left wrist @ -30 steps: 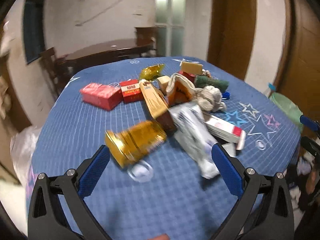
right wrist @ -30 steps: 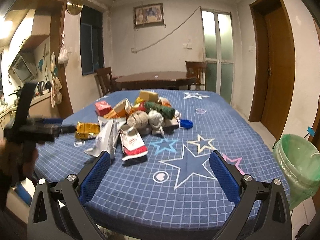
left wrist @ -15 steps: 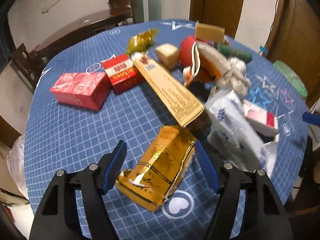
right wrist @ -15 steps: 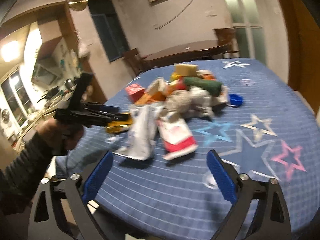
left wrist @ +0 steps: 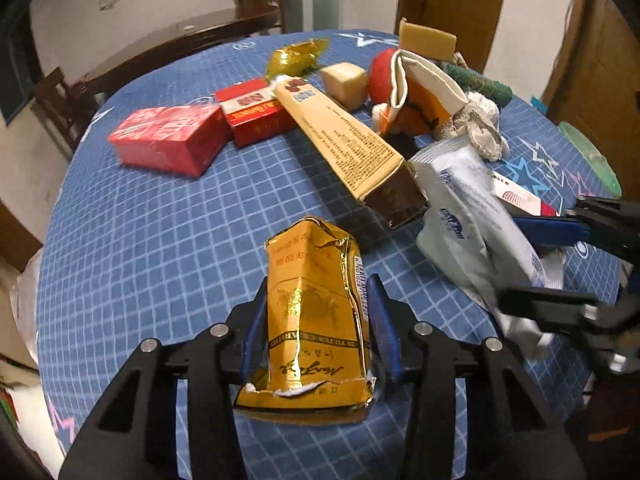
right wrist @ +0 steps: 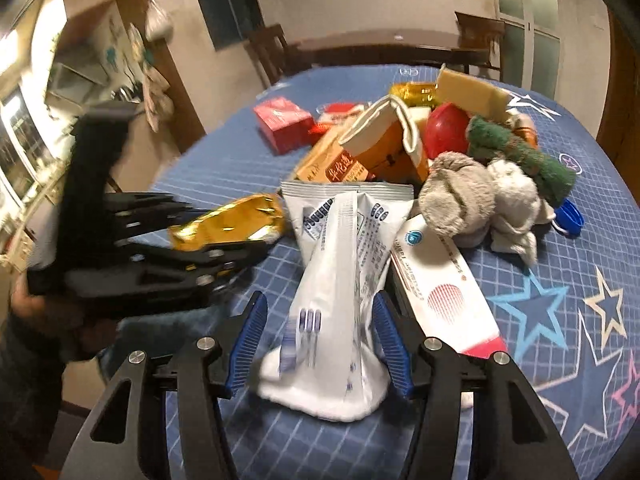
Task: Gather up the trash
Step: 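Grasp the gold foil wrapper with the left tool while the right tool grasps the white packet, then carry both items to the green bin and open both tools to drop them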
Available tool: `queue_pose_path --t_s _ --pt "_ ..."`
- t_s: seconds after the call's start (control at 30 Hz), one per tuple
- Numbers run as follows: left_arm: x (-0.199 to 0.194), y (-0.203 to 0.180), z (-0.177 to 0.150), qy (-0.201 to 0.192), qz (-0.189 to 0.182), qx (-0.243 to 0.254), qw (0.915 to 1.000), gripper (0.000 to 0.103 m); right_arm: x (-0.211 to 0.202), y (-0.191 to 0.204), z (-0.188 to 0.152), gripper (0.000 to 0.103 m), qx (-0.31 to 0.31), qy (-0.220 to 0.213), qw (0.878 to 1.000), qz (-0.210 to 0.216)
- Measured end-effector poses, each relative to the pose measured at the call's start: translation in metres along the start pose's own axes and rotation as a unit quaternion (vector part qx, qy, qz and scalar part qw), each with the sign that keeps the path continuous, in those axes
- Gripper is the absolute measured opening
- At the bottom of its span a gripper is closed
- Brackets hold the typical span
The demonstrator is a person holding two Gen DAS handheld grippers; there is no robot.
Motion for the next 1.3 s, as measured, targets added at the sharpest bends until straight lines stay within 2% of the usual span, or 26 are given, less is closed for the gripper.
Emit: queue_pose_path --t_s 0.1,0.17,0.23,0.37,0.53,0.73,0.9,1.0,1.13,1.3 --pt "-0.011 0.000 -0.008 -0.011 0.030 -0.010 0.9994 0.044 0.018 0.004 0.006 0.056 -0.013 -0.001 1.000 -0.025" --pt "-0.020 -0.002 -0.013 -0.023 0.054 -0.020 0.9980 0.044 0.027 0.003 0.006 0.043 -0.020 -0.005 0.999 -0.036" --pt "-0.029 -0.002 -0.015 -0.036 0.075 -0.031 0.9961 0.044 0.026 0.008 0.007 0.038 -0.023 -0.023 0.999 -0.032" --pt "-0.050 -0.011 -0.014 -0.065 0.095 -0.044 0.9923 0.044 0.002 0.014 0.001 0.036 -0.031 -0.061 0.998 -0.016" --pt "-0.071 -0.019 -0.020 -0.086 0.110 -0.061 0.9883 0.044 -0.034 0.012 -0.013 0.035 -0.027 -0.089 0.996 -0.004" --pt "-0.087 -0.052 -0.013 -0.110 0.130 -0.059 0.9836 0.044 -0.101 -0.007 -0.028 0.035 -0.020 -0.152 0.988 -0.003" --pt "-0.109 -0.095 0.027 -0.163 0.130 -0.026 0.9776 0.044 -0.169 -0.048 -0.031 0.035 -0.002 -0.233 0.972 -0.041" --pt "-0.118 -0.125 0.065 -0.205 0.119 -0.010 0.9713 0.044 -0.211 -0.090 -0.024 0.036 0.020 -0.283 0.955 -0.085" --pt "-0.117 -0.170 0.119 -0.241 0.097 0.018 0.9656 0.044 -0.258 -0.153 -0.017 0.036 0.058 -0.313 0.938 -0.137" --pt "-0.110 -0.228 0.183 -0.276 0.063 0.048 0.9578 0.045 -0.294 -0.229 -0.011 0.036 0.093 -0.329 0.919 -0.195"
Point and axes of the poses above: each gripper's, at about its wrist camera, not at the fingertips, and x roughly the way its jaws point, y to its left, z to its top, the point moved 9 cm from there along x, roughly the way its jaws point, and after that the axes turned 15 degrees about x, right-handed, at the moved point
